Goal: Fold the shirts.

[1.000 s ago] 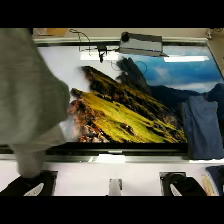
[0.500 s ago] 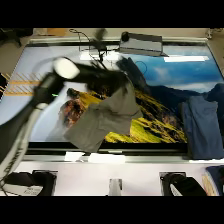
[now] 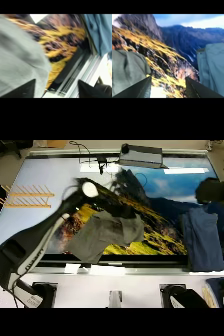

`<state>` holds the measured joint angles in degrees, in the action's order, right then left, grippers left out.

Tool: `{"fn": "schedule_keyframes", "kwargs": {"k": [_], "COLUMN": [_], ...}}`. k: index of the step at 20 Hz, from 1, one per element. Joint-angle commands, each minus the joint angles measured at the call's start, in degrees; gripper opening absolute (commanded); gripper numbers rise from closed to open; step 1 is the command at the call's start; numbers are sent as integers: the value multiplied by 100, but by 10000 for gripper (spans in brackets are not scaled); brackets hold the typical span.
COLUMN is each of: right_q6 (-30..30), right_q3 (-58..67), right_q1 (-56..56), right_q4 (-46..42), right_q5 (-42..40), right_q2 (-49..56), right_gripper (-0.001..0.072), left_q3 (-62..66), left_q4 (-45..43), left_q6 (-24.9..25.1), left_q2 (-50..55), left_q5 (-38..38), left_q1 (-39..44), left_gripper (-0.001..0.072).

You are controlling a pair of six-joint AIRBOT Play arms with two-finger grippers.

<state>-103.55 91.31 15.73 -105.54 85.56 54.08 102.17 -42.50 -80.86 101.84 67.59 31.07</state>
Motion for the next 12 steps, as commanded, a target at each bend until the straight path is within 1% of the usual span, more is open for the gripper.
{"fn": "schedule_keyframes", "kwargs": {"k": [1, 3, 4, 5, 6, 7, 9, 10, 12], "right_q6": [522, 625, 632, 632, 627, 627, 629, 634, 828], "right_q3": [-229, -501, -678, -855, -1043, -1228, -1534, -1679, -1904], "right_q1": [0, 2, 2, 2, 2, 2, 2, 2, 2], "right_q4": [-118, -103, -101, -63, 22, 179, 634, 942, 1574], "right_q5": [-146, -146, -175, -247, -356, -472, -625, -691, -855], "right_q2": [848, 1279, 1480, 1639, 1797, 1928, 2124, 2201, 2299], "right_gripper": [438, 486, 485, 485, 485, 484, 483, 483, 482], "left_q3": [142, -15, -229, -584, -1038, -1644, -2922, -3473, -4363], "left_q4": [-796, -2162, -2828, -3338, -3617, -3657, -3456, -3348, -3104], "left_q6": [-693, -1001, -1036, -1032, -1032, -1034, -1032, -1029, -1029], "left_q2": [-470, -850, -1038, -1233, -1436, -1685, -2146, -2304, -2400], "left_q5": [1078, 1810, 2247, 2549, 2608, 2472, 1878, 1635, 1163], "left_q1": [-1340, -2083, -2413, -2710, -2959, -3213, -3550, -3637, -3676], "left_gripper": [489, 497, 623, 720, 720, 720, 720, 719, 719]}}
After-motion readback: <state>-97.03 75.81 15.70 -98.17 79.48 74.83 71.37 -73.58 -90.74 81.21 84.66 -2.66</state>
